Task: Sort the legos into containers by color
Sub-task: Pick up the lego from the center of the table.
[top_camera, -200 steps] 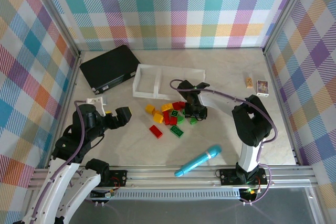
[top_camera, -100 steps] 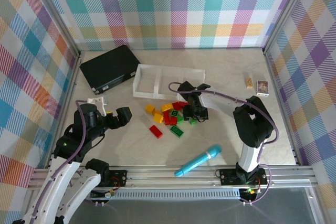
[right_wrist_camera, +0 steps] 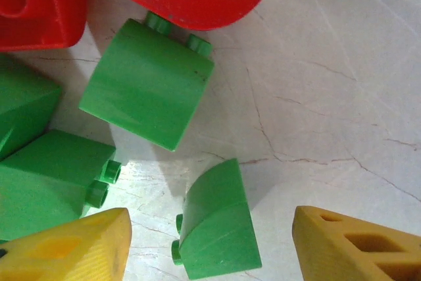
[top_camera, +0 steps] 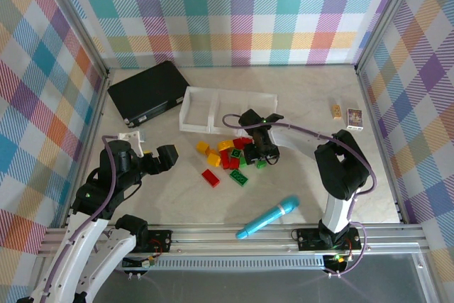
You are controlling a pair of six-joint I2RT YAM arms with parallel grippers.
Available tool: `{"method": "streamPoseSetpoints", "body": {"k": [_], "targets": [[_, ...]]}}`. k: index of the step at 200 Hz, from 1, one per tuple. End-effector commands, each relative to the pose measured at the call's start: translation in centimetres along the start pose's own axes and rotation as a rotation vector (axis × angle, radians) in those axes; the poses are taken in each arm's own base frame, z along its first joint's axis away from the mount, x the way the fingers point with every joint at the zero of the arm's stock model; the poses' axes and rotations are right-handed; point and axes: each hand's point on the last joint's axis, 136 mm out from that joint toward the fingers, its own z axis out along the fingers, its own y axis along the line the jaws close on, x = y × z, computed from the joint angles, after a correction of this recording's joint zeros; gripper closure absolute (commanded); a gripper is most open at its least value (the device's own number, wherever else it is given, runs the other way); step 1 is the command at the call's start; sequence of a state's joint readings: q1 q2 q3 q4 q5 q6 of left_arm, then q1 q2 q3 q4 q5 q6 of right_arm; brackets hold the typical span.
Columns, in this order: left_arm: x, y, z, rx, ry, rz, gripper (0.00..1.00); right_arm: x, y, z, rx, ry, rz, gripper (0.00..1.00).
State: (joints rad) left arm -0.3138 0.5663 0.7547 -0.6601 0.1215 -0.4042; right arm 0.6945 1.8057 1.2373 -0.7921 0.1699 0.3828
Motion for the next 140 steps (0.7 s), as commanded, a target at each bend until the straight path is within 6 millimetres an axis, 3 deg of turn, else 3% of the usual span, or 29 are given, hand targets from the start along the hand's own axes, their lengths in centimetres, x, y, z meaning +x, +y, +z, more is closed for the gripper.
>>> {"method": "streamPoseSetpoints", "body": {"k": [1,140], "targets": [[0.4,0.0,0.0,0.001,0.013,-0.010,0.00,0.6,0.2,0.8,0.004,0.027,-0.059,0.35],[0.6,0.0,0.1,0.002,0.023,-0.013,0.00,1.7,-0.4,2.2,0.051,0.088,-0.061,0.45]]}}
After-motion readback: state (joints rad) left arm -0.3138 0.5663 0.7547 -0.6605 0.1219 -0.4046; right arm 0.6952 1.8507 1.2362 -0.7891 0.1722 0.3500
